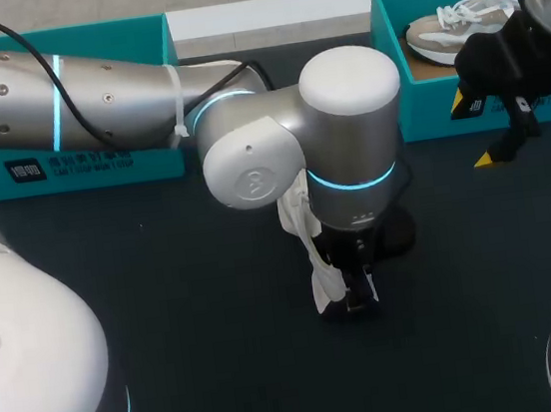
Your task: Take the shoe out of the shoebox, open the shoe tongue, remove and reinsert the insole, then place the shoe into the shoebox
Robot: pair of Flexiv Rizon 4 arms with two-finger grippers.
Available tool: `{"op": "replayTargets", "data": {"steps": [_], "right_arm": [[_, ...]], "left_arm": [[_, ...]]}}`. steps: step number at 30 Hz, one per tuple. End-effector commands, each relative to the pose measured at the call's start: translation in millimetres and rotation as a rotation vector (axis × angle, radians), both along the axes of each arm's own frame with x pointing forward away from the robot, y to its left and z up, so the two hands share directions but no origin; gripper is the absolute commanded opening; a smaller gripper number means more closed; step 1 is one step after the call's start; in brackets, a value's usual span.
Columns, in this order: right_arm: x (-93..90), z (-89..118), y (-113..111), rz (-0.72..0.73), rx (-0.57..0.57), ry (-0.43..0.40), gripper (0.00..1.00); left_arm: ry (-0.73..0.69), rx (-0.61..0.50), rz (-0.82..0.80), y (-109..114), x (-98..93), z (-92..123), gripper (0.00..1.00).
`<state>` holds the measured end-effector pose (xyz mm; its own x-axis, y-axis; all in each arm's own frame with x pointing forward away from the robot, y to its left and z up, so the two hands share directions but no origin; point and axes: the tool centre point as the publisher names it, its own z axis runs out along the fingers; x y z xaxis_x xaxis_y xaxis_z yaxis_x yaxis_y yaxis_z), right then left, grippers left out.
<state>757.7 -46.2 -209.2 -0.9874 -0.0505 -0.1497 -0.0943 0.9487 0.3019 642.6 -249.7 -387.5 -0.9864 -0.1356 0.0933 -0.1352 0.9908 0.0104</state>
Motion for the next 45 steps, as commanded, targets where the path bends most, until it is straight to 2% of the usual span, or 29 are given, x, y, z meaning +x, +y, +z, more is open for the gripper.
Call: {"op": "replayTargets", "data": {"steps": [1, 3, 4, 8, 11, 17, 24, 33, 41, 45], "right_arm": [[-0.6, -0.7, 0.0, 0.000, -0.001, -0.002, 1.00], [-0.6, -0.7, 0.0, 0.000, -0.001, -0.002, 1.00], [-0.6, -0.7, 0.0, 0.000, -0.001, -0.002, 1.00], [-0.6, -0.7, 0.0, 0.000, -0.001, -0.002, 1.00], [-0.6, -0.7, 0.0, 0.000, -0.001, -0.002, 1.00], [-0.6, -0.7, 0.0, 0.000, -0.001, -0.002, 1.00], [-0.6, -0.7, 0.0, 0.000, -0.001, -0.002, 1.00], [-0.6, -0.7, 0.0, 0.000, -0.001, -0.002, 1.00], [-0.6, -0.7, 0.0, 0.000, -0.001, -0.002, 1.00], [-0.6, -0.7, 0.0, 0.000, -0.001, -0.002, 1.00]], "left_arm": [[0.027, -0.013, -0.001, 1.9, -0.7, -5.0, 0.22], [0.044, -0.014, -0.001, 2.8, -3.7, -6.0, 0.01], [0.051, -0.019, -0.004, 3.0, -4.9, -6.3, 0.00], [0.103, -0.046, 0.000, 5.6, -7.9, -5.7, 0.00], [0.137, -0.062, 0.000, 10.8, -10.3, 4.8, 0.00], [0.092, -0.010, -0.007, 26.9, -16.1, 54.7, 0.00], [0.078, -0.002, -0.094, 46.6, -16.9, 113.2, 0.00], [0.090, 0.043, -0.164, 70.5, 3.7, 165.7, 0.00], [0.099, 0.019, -0.241, 81.9, 23.4, 191.7, 0.00], [0.067, 0.042, -0.215, 76.0, 21.6, 195.7, 0.00]]}}
